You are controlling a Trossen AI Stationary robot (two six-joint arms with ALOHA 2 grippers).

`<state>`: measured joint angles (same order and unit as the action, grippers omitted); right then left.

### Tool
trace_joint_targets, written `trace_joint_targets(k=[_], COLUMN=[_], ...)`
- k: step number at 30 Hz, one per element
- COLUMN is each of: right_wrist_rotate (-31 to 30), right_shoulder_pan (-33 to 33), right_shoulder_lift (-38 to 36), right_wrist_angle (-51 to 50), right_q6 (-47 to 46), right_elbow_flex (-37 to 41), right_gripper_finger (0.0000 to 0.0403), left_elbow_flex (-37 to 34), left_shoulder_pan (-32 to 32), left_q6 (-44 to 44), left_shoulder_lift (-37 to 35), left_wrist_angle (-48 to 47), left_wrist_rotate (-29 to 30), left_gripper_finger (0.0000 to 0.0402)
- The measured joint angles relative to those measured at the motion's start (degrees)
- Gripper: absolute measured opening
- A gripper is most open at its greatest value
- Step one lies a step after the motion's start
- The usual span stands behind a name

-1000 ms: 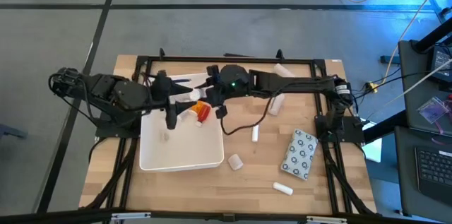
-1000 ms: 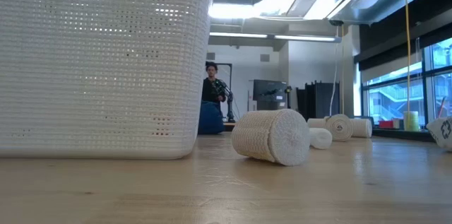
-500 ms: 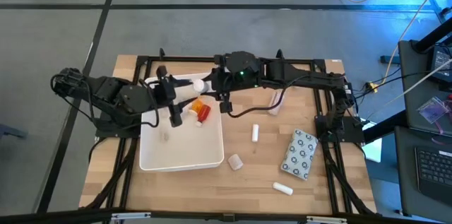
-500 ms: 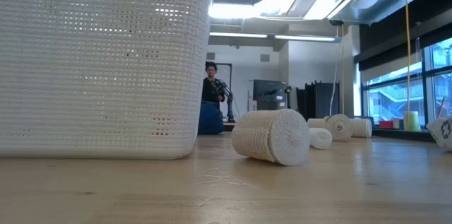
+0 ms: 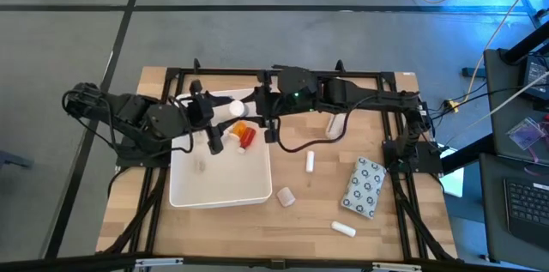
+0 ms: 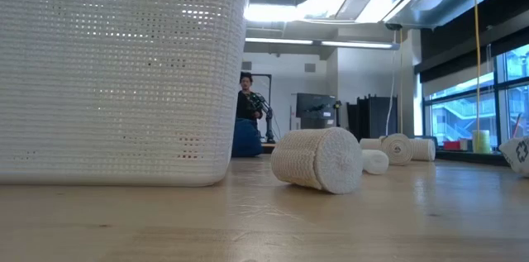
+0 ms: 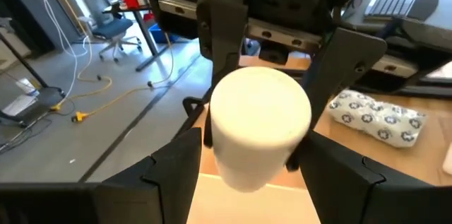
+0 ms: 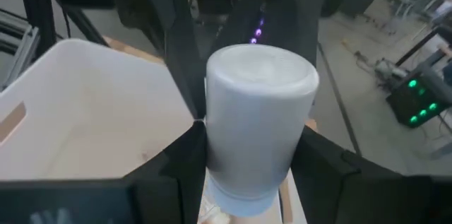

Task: Pick & place medical supplies in basket/bin
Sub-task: Put the white medicine bottle into the white bin

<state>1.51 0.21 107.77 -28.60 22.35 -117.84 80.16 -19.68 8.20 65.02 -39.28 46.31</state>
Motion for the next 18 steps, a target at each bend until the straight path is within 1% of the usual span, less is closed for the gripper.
trace_joint_targets(k=[7, 11, 13, 18], right_wrist_rotate=[0.05, 0.02, 0.03, 0.03], right_shoulder_pan=[0.24, 0.37, 0.39, 0.37], right_shoulder_lift=[-0.02, 0.00, 0.03, 0.04], right_wrist_angle=[1.20, 1.87, 2.20, 2.40], right_q6=[0.19, 0.19, 0.19, 0.13], right_elbow_flex=[-0.07, -0.07, -0.07, -0.07], right_gripper_finger=[0.0167, 0.0167, 0.0170, 0.0191], left_elbow_flex=[-0.02, -0.02, 0.00, 0.00], left_shoulder_pan=[0.02, 0.02, 0.02, 0.00], left_q6=[-4.63, -4.90, -4.91, -5.13], left_shoulder_lift=[0.19, 0.18, 0.17, 0.17], left_wrist_angle=[6.60, 6.89, 6.60, 6.51], left_wrist_rotate=[-0.10, 0.00, -0.16, -0.14], left_gripper_finger=[0.0223, 0.0221, 0.0213, 0.0177])
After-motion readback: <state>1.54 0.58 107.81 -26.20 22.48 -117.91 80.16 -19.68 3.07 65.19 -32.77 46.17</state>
